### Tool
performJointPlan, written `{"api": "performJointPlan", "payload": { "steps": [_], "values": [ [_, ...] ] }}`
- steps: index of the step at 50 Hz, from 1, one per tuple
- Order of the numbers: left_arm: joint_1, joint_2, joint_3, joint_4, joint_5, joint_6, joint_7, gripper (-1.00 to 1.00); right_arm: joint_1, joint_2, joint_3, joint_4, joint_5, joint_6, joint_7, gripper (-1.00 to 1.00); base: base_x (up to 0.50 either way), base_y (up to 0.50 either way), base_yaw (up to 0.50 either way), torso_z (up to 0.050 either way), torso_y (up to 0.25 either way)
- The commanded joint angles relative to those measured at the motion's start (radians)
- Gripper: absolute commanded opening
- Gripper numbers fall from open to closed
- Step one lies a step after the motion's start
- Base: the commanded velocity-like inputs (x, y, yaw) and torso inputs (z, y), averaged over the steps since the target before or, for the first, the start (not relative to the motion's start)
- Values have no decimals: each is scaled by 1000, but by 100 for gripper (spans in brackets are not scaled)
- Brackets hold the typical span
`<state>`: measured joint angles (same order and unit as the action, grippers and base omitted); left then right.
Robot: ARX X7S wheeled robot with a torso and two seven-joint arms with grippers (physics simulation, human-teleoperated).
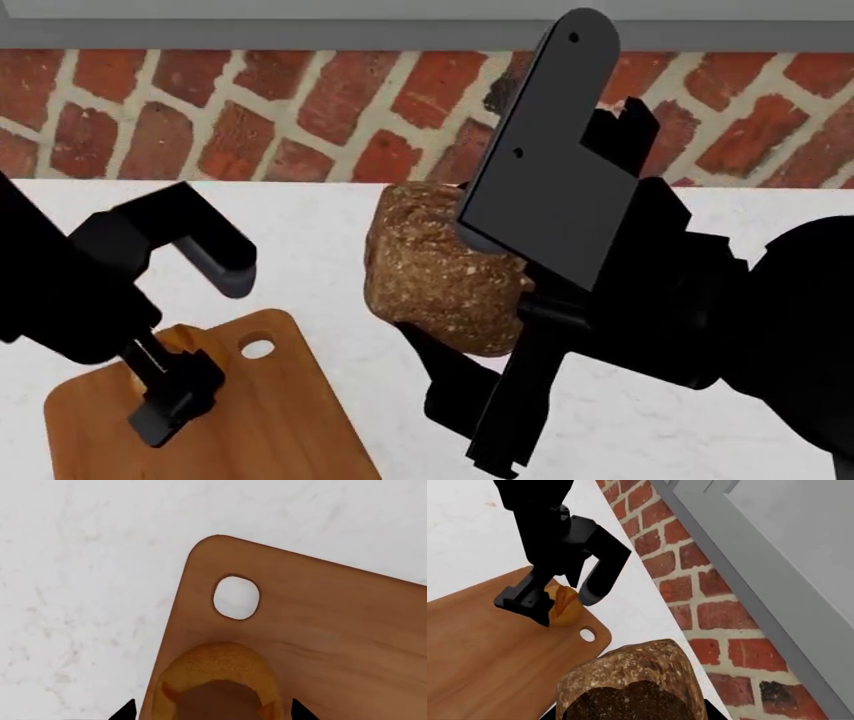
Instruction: Place all breads on the cutting board.
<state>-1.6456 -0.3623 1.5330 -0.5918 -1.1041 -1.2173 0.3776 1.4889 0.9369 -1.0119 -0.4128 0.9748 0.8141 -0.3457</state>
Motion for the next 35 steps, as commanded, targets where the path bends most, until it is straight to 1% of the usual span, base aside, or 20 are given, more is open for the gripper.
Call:
{"api": "performJointPlan", "payload": {
  "steps": [1, 7, 12, 15, 17, 20, 23, 26, 28, 30, 31, 32, 35],
  "values": [
    [18, -13, -3, 10, -6, 5, -26, 100, -1, 1, -4, -5, -31, -12, -21, -100, 21, 0, 0, 0, 0],
    [16, -31, -19, 60, -29, -7, -47, 100, -4, -1, -7, -1, -36, -13, -20, -100, 21, 0, -3, 0, 0],
    [-21, -70, -48, 136, -69, -44, -75, 100, -3, -1, -7, 0, -38, -12, -22, -100, 21, 0, -3, 0, 0],
    [-60, -113, -85, 229, -123, -94, -117, 100, -2, -1, -8, -2, -36, -8, -23, -100, 21, 0, -1, 0, 0],
    [-114, -140, -114, 276, -154, -126, -135, 100, 5, -2, -6, -5, -33, -1, -22, -100, 21, 0, 0, 0, 0],
    [-152, -154, -133, 292, -175, -149, -144, 100, 6, -2, -6, -6, -33, 0, -22, -100, 20, 0, 0, 0, 0],
    [-228, -179, -169, 298, -200, -180, -153, 100, 5, -2, -7, -8, -33, 1, -20, -100, 20, 0, 0, 0, 0],
    [-254, -203, -196, 328, -237, -203, -174, 100, 10, -3, -7, -10, -31, 6, -22, -100, 20, 0, 0, 0, 0],
    [-270, -240, -246, 362, -310, -229, -222, 100, 16, -1, -5, -18, -19, 15, -28, -100, 20, 0, 0, 0, 0],
    [-272, -259, -281, 356, -350, -219, -238, 100, 18, -1, -5, -23, -14, 20, -29, -100, 20, 0, 0, 0, 0],
    [-279, -291, -297, 379, -377, -232, -270, 100, 21, -2, -3, -25, -2, 25, -32, -100, 21, 0, 0, 0, 0],
    [-283, -309, -299, 397, -380, -232, -272, 100, 23, -4, -2, -23, 0, 27, -35, -100, 21, 0, 0, 0, 0],
    [-296, -381, -363, 431, -479, -230, -360, 100, 45, -16, 2, -10, 14, 42, -53, -100, 20, 0, 0, 0, 0]
  ]
}}
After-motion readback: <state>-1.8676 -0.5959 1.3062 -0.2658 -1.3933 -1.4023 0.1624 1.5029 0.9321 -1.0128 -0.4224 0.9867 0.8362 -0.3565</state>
